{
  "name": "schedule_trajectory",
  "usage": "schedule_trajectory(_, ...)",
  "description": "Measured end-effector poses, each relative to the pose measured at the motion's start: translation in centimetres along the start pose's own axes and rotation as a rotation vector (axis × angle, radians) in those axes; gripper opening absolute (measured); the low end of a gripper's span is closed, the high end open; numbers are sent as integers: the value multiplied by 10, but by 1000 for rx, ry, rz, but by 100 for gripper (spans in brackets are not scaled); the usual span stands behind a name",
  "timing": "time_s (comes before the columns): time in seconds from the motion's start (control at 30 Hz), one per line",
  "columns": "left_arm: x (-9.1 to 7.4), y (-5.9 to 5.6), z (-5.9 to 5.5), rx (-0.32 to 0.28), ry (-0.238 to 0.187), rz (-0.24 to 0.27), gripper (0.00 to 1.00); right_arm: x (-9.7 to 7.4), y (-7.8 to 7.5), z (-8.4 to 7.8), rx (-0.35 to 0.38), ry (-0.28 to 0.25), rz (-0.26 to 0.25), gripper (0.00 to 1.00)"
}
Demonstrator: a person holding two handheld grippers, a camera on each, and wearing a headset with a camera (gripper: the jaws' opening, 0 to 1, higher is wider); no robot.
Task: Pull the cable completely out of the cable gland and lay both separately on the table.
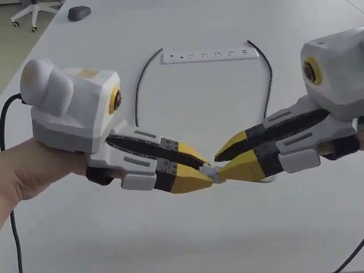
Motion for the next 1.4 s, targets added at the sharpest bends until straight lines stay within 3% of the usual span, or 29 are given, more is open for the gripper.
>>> schedule_trajectory(0.27, -2, -1, 1, 50, 4, 12, 14, 2, 0, -1, 52, -22, 42, 8)
schedule_trajectory(0.8, -4, -4, 6, 89, -10, 9, 14, 2, 1, -5, 117, -45, 63, 9)
schedule_trajectory(1.07, -2, -1, 5, 79, -3, 13, 14, 3, 3, -5, 8, 0, 8, 8)
schedule_trajectory(1.4, 0, 4, 2, 4, -5, 16, 14, 5, 7, -4, -120, 55, -55, 7)
Point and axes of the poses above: the centre of the closed fingertips' face, and the gripper's own axes: x roughly forward along the fingers, y roughly to its left, z roughly out of its top, the point moved 8 cm from there along -x, roughly backward along the fingers, and after that the axes turned 11 degrees about z, right-handed, at the moved point
